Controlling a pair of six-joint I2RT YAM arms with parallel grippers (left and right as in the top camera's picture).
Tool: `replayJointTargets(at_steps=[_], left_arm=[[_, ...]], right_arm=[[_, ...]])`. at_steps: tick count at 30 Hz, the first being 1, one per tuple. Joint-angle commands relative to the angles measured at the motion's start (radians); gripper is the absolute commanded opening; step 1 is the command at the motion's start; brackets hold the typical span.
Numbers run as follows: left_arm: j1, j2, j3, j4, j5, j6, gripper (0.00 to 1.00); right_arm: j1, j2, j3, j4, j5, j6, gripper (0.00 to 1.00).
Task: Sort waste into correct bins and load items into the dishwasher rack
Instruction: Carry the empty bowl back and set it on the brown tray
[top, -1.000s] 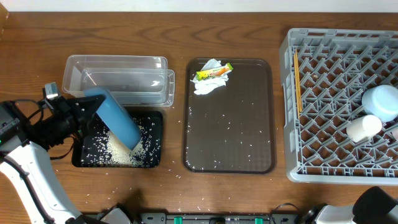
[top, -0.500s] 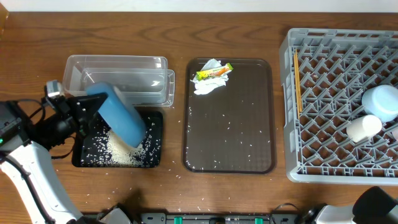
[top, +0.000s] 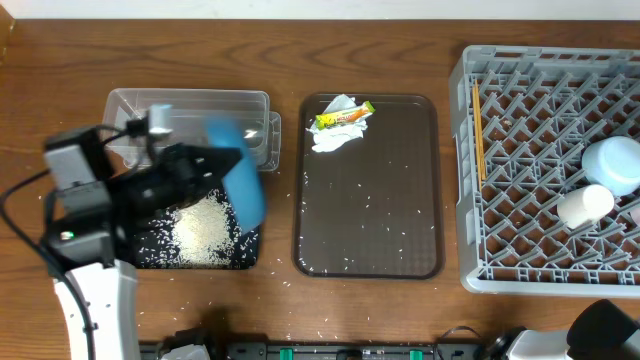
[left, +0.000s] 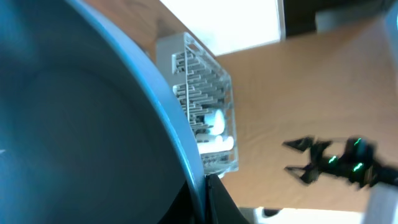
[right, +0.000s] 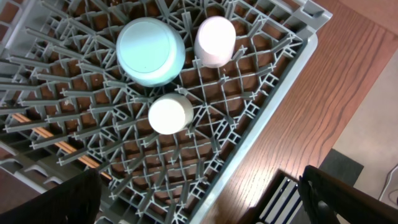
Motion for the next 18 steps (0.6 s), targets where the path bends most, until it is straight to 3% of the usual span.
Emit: replayJointTargets(at_steps=[1,9,14,18], left_arm=[[-0.170,-0.020,0.025,0.098,-0.190,-0.098,0.06],[-0.644,0.047,0.025,0.233,-0.639,-0.039,0.06],[-0.888,0.154,0.025,0.299,-1.011,0.037,0.07],[-0.992,0.259,0.025,0.349,-1.073,0.072,0.07]], right_arm=[[-0.008,0.001,-0.001,-0.001,0.000,0.013,0.99],[-0.008,0.001,-0.001,-0.001,0.000,0.013,0.99],[-0.008,0.001,-0.001,-0.001,0.000,0.014,0.99],[-0.008,0.001,-0.001,-0.001,0.000,0.013,0.99]])
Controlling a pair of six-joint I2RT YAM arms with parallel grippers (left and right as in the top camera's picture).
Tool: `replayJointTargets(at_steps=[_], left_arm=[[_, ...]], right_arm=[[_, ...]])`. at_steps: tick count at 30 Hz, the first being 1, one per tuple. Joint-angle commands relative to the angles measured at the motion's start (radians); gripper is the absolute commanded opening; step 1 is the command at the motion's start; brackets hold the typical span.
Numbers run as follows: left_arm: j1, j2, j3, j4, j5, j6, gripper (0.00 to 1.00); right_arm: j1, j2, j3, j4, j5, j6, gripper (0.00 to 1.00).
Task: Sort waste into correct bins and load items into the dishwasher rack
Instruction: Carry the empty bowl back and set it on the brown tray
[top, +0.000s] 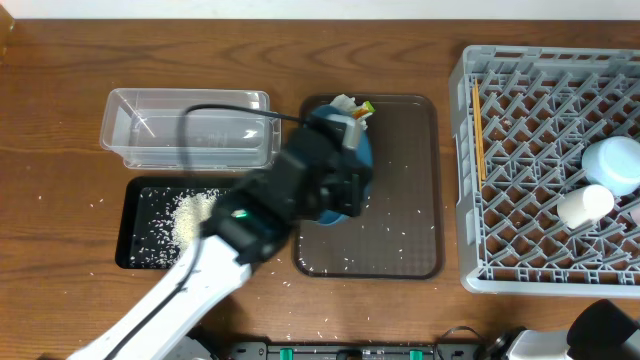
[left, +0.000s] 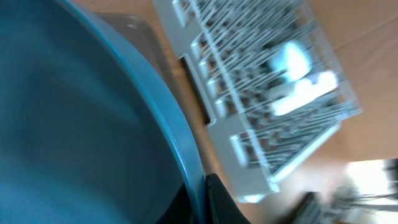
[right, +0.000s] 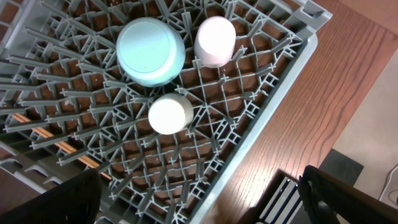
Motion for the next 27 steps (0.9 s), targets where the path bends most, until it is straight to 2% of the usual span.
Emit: replayJointTargets(at_steps=[1,12,19,27], left_arm=[[-0.064,0.080,0.023,0.045,-0.172,0.063,0.07],[-0.110,0.335,0.023,0.121,-0.172,0.148,0.07],[-0.129,0.367,0.023,0.116,-0.179,0.167,0.08],[-0.221,0.367,0.023,0.107,-0.179,0.166,0.08]], right_arm=[[-0.008,0.001,-0.001,-0.001,0.000,0.013,0.99],[-0.008,0.001,-0.001,-0.001,0.000,0.013,0.99],[-0.008,0.001,-0.001,-0.001,0.000,0.013,0.99],[-0.008,0.001,-0.001,-0.001,0.000,0.014,0.99]])
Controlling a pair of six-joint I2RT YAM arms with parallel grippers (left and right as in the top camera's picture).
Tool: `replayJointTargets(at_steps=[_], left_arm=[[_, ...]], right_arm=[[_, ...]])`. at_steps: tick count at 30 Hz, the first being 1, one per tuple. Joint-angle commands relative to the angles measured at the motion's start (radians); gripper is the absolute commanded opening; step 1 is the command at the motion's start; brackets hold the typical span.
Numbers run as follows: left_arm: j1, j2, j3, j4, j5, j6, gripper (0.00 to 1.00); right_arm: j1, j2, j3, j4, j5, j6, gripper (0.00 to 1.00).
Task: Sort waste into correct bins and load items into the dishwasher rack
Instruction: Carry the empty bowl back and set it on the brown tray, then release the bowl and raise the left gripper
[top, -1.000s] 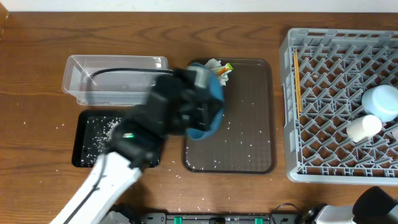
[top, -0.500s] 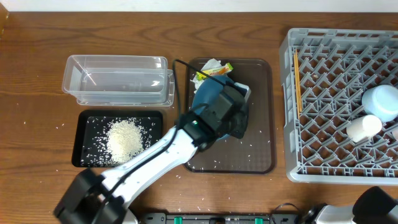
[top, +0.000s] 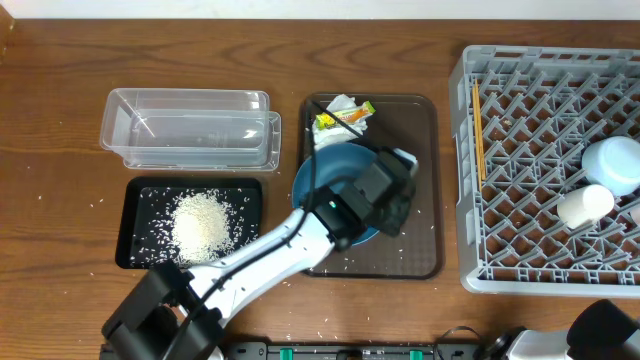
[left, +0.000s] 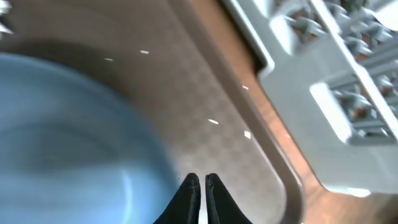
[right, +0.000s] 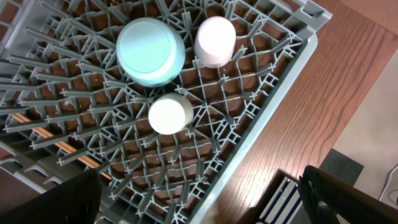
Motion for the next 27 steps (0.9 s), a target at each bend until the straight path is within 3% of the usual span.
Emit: replayJointTargets(at_steps=[1,3,6,9,10,14,16,20,24,27], left_arm=[[-0.037,0.004,0.023,-0.012,-0.015,0.015,0.08],[-0.051,0.004,0.023,-0.017,-0.015,0.015,0.09],[-0.051,-0.002,0.023,-0.019,-0.016,0.015,0.17],[-0.027,-0.019,0.023,-0.019,-0.030,0.016,0.43],[-0.014,-0.027,0.023,-0.020,-0.035,0.015,0.46],[0.070,-0.058,0.023,-0.020,-0.076,0.015,0.51],[0.120,-0.058,0.023,-0.021,-0.101,0.016,0.48],[0.200,-0.027,0.022,-0.025,-0.150,0.015,0.25],[0.216,0.007,0.022,-0.062,-0.146,-0.051,0.10],[0.197,0.029,0.022,-0.078,-0.089,-0.064,0.06]], right_arm=[[-0.008,0.001,-0.001,-0.001,-0.001,0.014,0.99],[-0.008,0.001,-0.001,-0.001,-0.001,0.014,0.99],[-0.008,0.001,-0.001,-0.001,-0.001,0.013,0.99],[-0.008,0.001,-0.001,-0.001,-0.001,0.013,0.99],[-0.008,0.001,-0.001,-0.001,-0.001,0.013,0.99],[-0.008,0.001,-0.001,-0.001,-0.001,0.014,0.99],[-0.008,0.001,-0.001,-0.001,-0.001,0.013,0.99],[-0.008,0.001,-0.001,-0.001,-0.001,0.013,0.99],[-0.008,0.001,-0.001,-0.001,-0.001,0.013,0.99],[-0.008,0.001,-0.001,-0.001,-0.001,0.013,0.99]])
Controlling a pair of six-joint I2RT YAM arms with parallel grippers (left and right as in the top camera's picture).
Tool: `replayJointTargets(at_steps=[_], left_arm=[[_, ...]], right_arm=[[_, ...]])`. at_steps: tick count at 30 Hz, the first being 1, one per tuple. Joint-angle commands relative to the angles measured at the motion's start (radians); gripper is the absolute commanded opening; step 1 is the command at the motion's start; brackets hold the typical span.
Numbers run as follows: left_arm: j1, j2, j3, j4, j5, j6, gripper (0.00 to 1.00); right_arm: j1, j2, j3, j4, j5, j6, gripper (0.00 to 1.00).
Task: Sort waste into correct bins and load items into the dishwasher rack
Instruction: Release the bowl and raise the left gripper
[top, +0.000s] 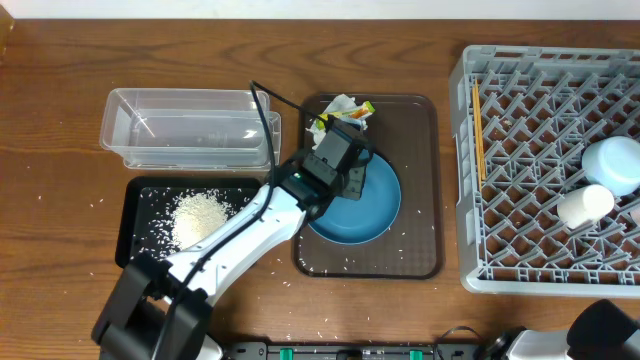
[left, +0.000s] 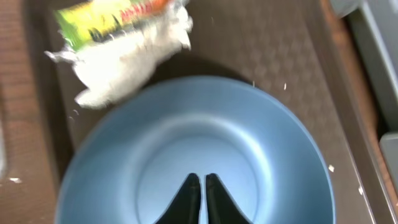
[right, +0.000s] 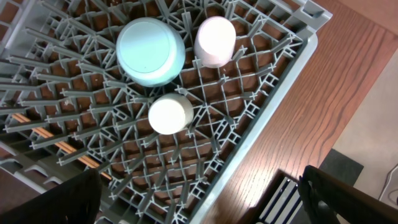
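A blue plate (top: 372, 208) lies flat on the brown tray (top: 420, 130). My left gripper (left: 200, 185) hangs just above the plate's middle, shut with nothing between its fingers. Just beyond the plate on the tray lie a crumpled white napkin (left: 127, 68) and a yellow-green wrapper (left: 112, 15), also seen from overhead as the wrapper (top: 345, 117). My right gripper (right: 205, 202) hovers open over the near right corner of the grey dishwasher rack (top: 540, 250), holding nothing.
The rack holds a light blue cup (right: 150, 51), two white cups (right: 214, 40) and an orange stick (top: 478, 130). A clear plastic bin (top: 190, 128) stands at the back left. A black bin with rice (top: 190, 222) sits before it. Rice grains are scattered on tray and table.
My left gripper, still shut, has moved from the plate's right rim to above the plate's middle, nearer the napkin and wrapper. The plate lies on the tray. The right arm has not moved.
My left gripper held the blue plate tilted over the black bin of rice. Then it had the plate over the brown tray. Then the plate lay on the tray with the gripper off it at the right rim. Now the gripper hangs over the plate's middle.
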Motion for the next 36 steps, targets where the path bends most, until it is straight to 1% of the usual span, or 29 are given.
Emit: replayJointTargets(at_steps=[1,5,8,18,22,27,29,31,32,34,36], left_arm=[[-0.025,0.039,0.020,-0.011,0.048,-0.030,0.06],[-0.062,0.095,0.020,-0.034,0.066,-0.032,0.06],[-0.087,0.135,0.020,-0.045,0.091,-0.101,0.06],[-0.141,0.161,0.020,-0.065,0.359,-0.109,0.06],[-0.185,0.161,0.020,-0.110,0.359,-0.108,0.06],[-0.246,0.161,0.020,-0.130,0.360,-0.108,0.06],[-0.272,0.161,0.021,-0.125,0.387,-0.079,0.06],[-0.294,0.156,0.021,-0.112,0.444,-0.002,0.06],[-0.303,0.150,0.022,-0.111,0.447,0.024,0.06],[-0.309,0.132,0.025,-0.112,0.420,0.051,0.06],[-0.301,0.108,0.026,-0.112,0.370,0.050,0.06]], right_arm=[[-0.008,0.001,-0.001,-0.001,-0.001,0.013,0.99],[-0.008,0.001,-0.001,-0.001,-0.001,0.013,0.99],[-0.008,0.001,-0.001,-0.001,-0.001,0.013,0.99],[-0.008,0.001,-0.001,-0.001,-0.001,0.013,0.99],[-0.008,0.001,-0.001,-0.001,-0.001,0.014,0.99],[-0.008,0.001,-0.001,-0.001,-0.001,0.014,0.99],[-0.008,0.001,-0.001,-0.001,-0.001,0.013,0.99],[-0.008,0.001,-0.001,-0.001,-0.001,0.013,0.99],[-0.008,0.001,-0.001,-0.001,-0.001,0.013,0.99],[-0.008,0.001,-0.001,-0.001,-0.001,0.013,0.99],[-0.008,0.001,-0.001,-0.001,-0.001,0.013,0.99]])
